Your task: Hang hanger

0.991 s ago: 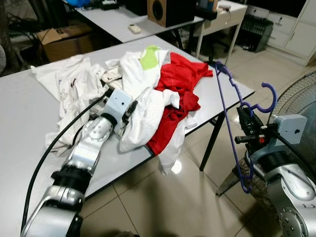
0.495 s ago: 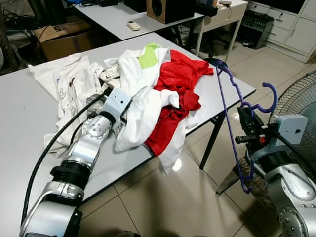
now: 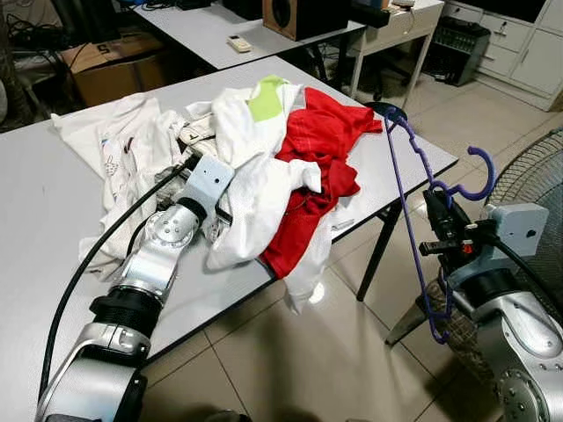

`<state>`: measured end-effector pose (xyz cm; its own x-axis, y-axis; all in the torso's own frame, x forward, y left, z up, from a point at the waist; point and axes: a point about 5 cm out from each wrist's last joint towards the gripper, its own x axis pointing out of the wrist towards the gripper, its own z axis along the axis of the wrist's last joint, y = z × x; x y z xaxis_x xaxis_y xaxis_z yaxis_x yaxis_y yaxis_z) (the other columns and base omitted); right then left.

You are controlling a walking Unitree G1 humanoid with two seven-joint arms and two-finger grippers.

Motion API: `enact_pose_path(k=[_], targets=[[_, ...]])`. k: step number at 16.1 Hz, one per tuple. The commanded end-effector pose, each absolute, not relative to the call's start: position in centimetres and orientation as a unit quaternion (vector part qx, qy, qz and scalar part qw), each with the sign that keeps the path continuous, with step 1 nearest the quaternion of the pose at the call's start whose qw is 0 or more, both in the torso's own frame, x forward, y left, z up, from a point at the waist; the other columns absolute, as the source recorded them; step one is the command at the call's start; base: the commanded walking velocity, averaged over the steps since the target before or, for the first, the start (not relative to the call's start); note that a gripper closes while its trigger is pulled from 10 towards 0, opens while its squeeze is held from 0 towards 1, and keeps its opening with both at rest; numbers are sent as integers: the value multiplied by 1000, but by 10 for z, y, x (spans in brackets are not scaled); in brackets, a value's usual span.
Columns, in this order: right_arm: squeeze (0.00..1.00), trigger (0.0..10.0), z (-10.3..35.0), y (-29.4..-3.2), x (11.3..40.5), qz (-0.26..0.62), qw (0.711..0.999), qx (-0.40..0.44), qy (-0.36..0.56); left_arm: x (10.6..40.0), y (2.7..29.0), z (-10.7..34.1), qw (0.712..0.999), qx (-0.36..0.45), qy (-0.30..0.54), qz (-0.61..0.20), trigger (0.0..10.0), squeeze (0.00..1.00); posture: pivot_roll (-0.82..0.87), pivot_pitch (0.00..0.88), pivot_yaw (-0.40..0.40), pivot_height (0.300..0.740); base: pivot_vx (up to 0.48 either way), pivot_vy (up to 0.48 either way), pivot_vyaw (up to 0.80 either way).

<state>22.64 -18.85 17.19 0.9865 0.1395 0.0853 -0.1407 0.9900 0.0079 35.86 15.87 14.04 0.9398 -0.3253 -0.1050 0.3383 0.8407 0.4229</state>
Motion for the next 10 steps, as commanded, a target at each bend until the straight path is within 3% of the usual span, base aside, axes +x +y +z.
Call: enact_pose_path(k=[1, 5, 9, 10], targets=[[0, 10000, 173, -191, 227, 67, 997, 3, -49, 362, 162, 151, 970, 178, 5, -164, 0, 0, -228, 17, 23, 740, 0, 0, 0], [0, 10000, 174, -190, 231, 71, 996, 5, -53, 384, 179, 195, 982, 106, -36, -151, 0, 0, -212, 7, 17, 740, 0, 0, 0], [0, 10000, 177, -186, 238, 76, 995, 11, -65, 406, 207, 278, 972, 174, -104, -121, 0, 0, -195, 0, 24, 740, 0, 0, 0], [0, 10000, 178, -185, 239, 74, 995, 13, -72, 408, 214, 320, 966, 189, -151, -94, 0, 0, -192, 0, 31, 740, 0, 0, 0]])
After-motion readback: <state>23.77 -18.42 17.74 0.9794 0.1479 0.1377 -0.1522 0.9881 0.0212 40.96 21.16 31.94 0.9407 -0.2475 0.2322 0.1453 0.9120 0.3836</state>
